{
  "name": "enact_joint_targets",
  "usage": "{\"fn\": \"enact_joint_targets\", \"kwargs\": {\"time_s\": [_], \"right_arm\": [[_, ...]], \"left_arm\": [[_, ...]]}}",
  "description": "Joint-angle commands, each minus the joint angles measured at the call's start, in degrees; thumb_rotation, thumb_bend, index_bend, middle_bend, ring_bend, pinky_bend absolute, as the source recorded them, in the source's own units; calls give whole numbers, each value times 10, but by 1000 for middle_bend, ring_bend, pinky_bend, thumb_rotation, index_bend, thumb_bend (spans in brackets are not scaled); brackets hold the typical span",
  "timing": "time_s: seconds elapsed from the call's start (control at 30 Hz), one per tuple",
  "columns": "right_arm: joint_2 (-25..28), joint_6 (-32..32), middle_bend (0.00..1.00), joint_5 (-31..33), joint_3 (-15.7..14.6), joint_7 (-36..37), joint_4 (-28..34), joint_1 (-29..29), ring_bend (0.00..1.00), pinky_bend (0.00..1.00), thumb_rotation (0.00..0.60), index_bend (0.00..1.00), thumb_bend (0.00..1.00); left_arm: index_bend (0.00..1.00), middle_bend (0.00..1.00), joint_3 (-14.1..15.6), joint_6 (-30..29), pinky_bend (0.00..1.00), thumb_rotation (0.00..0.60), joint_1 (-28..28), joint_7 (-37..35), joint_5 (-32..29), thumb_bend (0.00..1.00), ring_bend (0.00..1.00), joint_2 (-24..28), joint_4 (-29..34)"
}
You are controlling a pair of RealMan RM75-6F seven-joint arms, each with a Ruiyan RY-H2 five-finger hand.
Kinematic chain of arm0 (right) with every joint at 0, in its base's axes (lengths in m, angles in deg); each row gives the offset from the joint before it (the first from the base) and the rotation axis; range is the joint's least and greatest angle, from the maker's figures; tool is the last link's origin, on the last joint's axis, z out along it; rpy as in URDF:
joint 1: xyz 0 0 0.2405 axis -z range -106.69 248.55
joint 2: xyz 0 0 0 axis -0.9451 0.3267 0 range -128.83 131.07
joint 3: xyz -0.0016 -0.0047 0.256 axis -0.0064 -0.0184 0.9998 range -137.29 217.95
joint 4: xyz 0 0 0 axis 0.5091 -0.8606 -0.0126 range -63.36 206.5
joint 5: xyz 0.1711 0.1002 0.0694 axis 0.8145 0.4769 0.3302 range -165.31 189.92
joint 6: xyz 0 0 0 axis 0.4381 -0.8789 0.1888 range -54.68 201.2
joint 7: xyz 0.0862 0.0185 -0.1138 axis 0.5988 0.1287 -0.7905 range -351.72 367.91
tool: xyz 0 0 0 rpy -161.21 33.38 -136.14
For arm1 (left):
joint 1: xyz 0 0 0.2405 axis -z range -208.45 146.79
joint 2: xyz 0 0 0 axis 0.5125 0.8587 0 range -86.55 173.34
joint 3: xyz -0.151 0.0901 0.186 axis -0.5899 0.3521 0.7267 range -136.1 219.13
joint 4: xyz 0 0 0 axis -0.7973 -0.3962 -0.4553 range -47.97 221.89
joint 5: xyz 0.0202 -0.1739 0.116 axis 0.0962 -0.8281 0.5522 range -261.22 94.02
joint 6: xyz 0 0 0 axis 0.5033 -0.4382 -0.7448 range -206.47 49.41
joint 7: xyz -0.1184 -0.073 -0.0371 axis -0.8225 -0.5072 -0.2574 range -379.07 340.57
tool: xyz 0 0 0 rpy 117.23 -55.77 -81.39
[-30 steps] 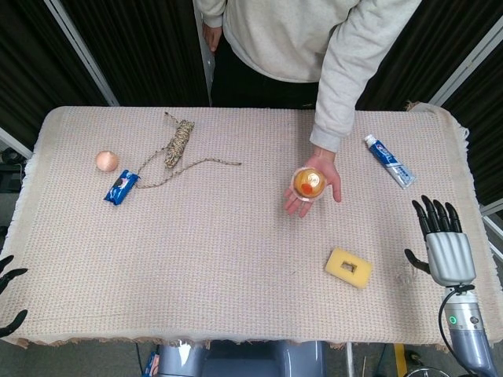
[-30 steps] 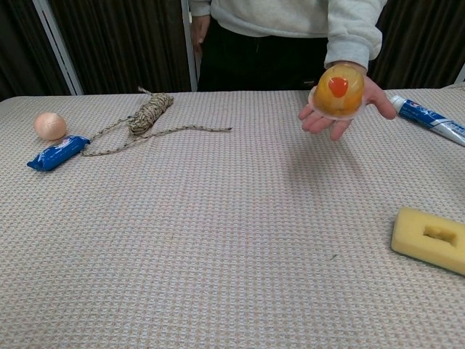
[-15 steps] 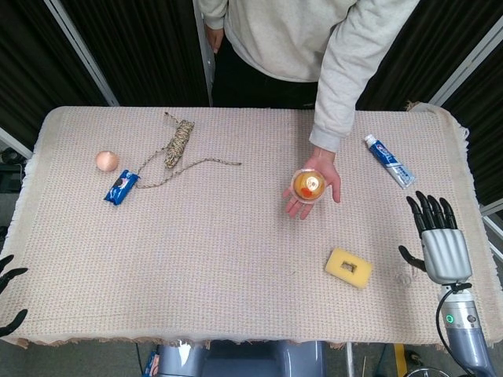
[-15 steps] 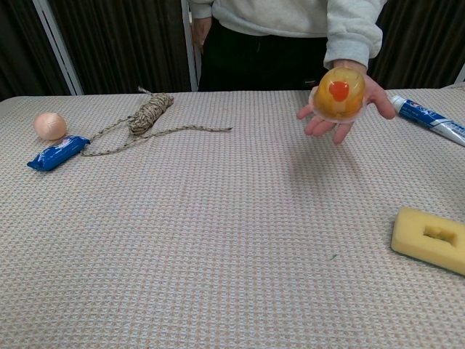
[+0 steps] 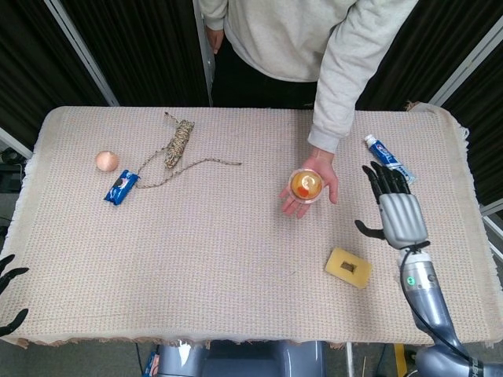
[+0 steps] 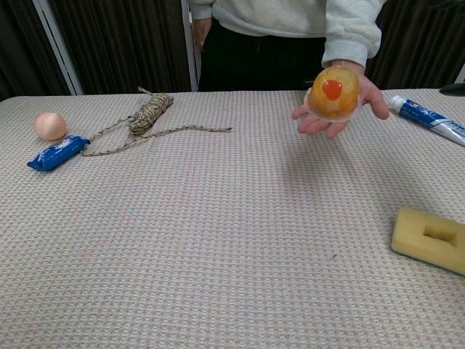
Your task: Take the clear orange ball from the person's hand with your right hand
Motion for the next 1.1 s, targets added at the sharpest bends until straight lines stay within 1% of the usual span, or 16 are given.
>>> {"fn": "enact_joint_targets", "kwargs": {"time_s": [0.03, 0.13, 0.23, 0.3, 0.4, 0.5, 0.73, 0.93, 1.0, 1.1], "right_arm": [[-41, 23, 0, 92, 32, -94, 33, -78, 0, 17, 600, 92, 138], [-64, 24, 0, 149, 33, -134, 33, -113, 0, 17, 600, 92, 137], [-95, 18, 0, 206, 37, -173, 17, -154, 0, 17, 600, 94, 138], [-112, 13, 0, 226, 39, -185, 3, -172, 0, 22, 600, 99, 138], [-132, 3, 8, 247, 39, -197, -18, -194, 0, 54, 600, 131, 140], [-148, -2, 19, 251, 39, -197, -38, -207, 0, 70, 600, 151, 141], [-170, -7, 22, 250, 29, -199, -86, -228, 0, 71, 600, 158, 142], [-185, -8, 55, 250, 20, -190, -121, -237, 2, 96, 600, 193, 161], [-190, -8, 78, 249, 18, -188, -130, -239, 22, 115, 600, 216, 164], [-199, -7, 168, 247, 18, -180, -148, -244, 106, 206, 600, 300, 195]], "left_arm": [[190, 0, 0, 0, 0, 600, 0, 0, 0, 364, 0, 0, 0], [197, 0, 0, 0, 0, 600, 0, -1, 0, 363, 0, 0, -1], [204, 0, 0, 0, 0, 600, 0, -2, 1, 363, 0, 0, -2], [206, 0, 0, -1, 0, 600, 0, 0, 2, 365, 0, -1, -3], [207, 0, 0, -2, 0, 600, 0, 0, 2, 363, 0, -2, -4], [207, 0, 0, -2, 0, 600, 0, 0, 2, 363, 0, -2, -4], [210, 0, 0, -3, 0, 600, 0, -1, 4, 364, 0, -2, -5], [210, 0, 0, -2, 0, 600, 0, -1, 3, 365, 0, -2, -4], [211, 0, 0, -1, 0, 600, 1, -1, 3, 364, 0, -2, -4], [211, 0, 1, -1, 0, 600, 1, -1, 3, 362, 0, -1, -4]]}}
